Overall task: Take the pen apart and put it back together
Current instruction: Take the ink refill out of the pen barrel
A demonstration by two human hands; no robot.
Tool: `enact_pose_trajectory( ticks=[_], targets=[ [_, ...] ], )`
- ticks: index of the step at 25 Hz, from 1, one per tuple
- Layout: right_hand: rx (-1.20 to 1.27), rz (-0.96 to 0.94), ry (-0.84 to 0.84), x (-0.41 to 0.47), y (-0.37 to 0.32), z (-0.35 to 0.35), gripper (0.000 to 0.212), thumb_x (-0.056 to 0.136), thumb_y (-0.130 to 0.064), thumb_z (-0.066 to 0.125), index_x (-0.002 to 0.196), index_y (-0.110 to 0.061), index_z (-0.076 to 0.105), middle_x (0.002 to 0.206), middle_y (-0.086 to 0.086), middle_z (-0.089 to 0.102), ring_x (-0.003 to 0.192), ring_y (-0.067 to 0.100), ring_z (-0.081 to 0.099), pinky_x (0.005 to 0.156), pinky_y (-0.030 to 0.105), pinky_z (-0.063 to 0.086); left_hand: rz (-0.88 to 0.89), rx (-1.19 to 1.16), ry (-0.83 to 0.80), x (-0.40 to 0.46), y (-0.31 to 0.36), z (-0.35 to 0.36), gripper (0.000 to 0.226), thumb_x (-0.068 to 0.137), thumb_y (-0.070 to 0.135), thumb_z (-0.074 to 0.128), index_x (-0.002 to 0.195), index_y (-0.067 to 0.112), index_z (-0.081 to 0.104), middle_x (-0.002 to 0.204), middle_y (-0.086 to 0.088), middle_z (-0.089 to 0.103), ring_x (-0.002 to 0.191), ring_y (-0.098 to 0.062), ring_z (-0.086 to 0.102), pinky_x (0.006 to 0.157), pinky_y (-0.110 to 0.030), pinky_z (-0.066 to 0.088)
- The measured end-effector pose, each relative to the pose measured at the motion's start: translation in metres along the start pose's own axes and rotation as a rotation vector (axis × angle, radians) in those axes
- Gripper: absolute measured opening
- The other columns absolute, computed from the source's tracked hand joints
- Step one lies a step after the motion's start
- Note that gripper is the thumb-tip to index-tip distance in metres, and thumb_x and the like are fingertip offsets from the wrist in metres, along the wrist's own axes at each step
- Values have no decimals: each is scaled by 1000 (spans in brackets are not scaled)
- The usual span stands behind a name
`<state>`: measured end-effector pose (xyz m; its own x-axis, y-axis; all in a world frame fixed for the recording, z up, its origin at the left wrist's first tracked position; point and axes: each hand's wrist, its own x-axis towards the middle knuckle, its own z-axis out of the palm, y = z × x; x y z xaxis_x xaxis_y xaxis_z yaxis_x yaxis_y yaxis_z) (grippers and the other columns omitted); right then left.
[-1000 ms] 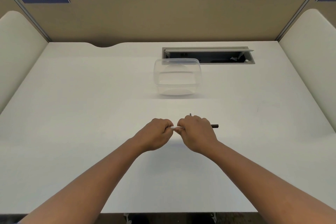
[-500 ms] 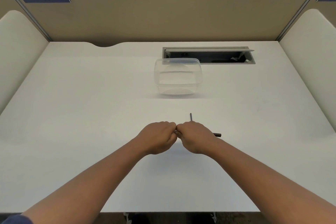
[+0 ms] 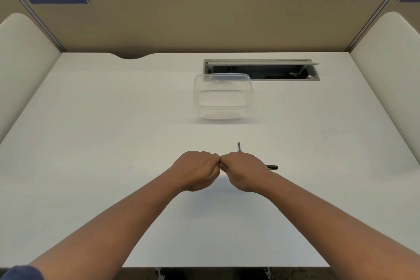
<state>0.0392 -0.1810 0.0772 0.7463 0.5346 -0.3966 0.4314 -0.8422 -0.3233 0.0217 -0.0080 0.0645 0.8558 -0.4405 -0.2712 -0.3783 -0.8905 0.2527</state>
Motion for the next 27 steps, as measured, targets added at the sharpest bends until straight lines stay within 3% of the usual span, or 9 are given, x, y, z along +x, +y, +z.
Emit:
enact_pose_trajectory(
  ticks=[4,8,19,23,27],
  targets=[
    [50,4,37,2,-2,-1,29,106,-28,37,80,-18,48,79,3,55,75,30,56,70,45,53,0,13,58,0,1,2,29,90,32,23,83,15,45,70,0,54,66,-26,53,60,-39,42],
    [127,63,62,1,-6,1,27,100,-25,39,77,-21,51,80,1,63,76,29,61,68,42,54,-13,50,91,2,3,5,27,95,33,30,79,16,44,61,5,42,60,-25,48,55,-34,31],
    [46,9,80,-3,-6,10,15,86,-11,41,80,-21,51,79,5,64,70,31,56,57,36,41,-4,31,53,2,-1,5,29,88,37,28,70,18,41,56,4,40,58,-25,46,53,-32,31],
    [32,-3,115,-2,-5,10,15,91,-13,41,83,-20,52,76,2,60,70,30,55,58,37,41,-14,17,33,4,-2,-1,27,93,32,34,75,16,46,60,4,45,61,-26,48,54,-33,33],
    [85,9,158,1,0,10,29,106,-32,32,83,-19,45,77,2,56,69,28,49,63,39,43,-27,-163,93,3,-2,-8,27,96,31,33,80,14,46,70,1,52,67,-24,48,59,-37,38]
  ],
)
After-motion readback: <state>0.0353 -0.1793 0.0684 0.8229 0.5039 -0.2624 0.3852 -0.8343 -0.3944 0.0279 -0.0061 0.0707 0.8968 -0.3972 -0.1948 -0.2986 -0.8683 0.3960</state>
